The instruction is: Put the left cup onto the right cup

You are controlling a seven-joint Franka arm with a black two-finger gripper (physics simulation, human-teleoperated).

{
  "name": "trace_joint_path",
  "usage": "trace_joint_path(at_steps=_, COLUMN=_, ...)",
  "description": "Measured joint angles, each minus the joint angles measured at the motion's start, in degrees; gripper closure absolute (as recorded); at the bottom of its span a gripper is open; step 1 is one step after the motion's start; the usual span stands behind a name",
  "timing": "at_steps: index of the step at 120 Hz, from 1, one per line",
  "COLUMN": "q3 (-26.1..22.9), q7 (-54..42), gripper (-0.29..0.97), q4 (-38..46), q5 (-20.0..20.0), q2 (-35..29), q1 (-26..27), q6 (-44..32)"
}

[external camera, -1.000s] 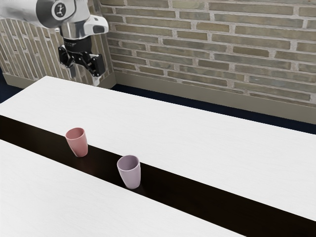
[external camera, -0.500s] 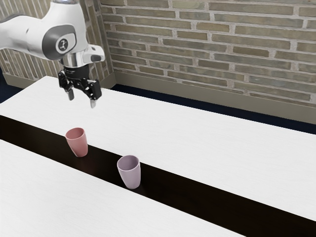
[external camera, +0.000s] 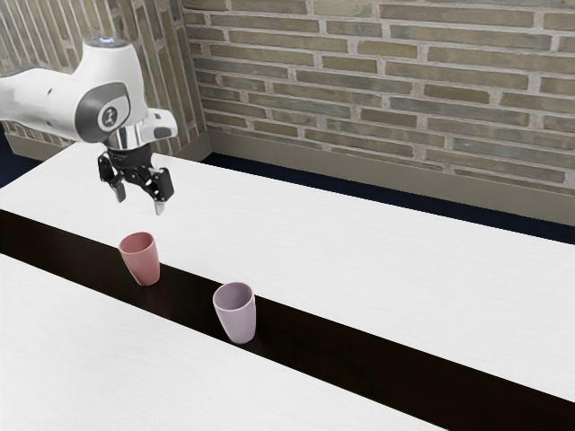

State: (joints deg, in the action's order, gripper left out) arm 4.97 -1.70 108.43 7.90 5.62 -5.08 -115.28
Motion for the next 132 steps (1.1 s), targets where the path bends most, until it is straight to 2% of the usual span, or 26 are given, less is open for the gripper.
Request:
trace_joint_path(at_steps=89, q3=2.64, q7=-3.68, gripper=0.0, q4=2.0, q5=-1.91, q2=7.77, q1=-0.01, q6=-10.26)
trace_joint_path(at_steps=132, q3=2.6, q7=-4.73, gripper=0.0, q4=5.35, q5=-3.62, q2=9.21, q1=0.0, q6=-14.79)
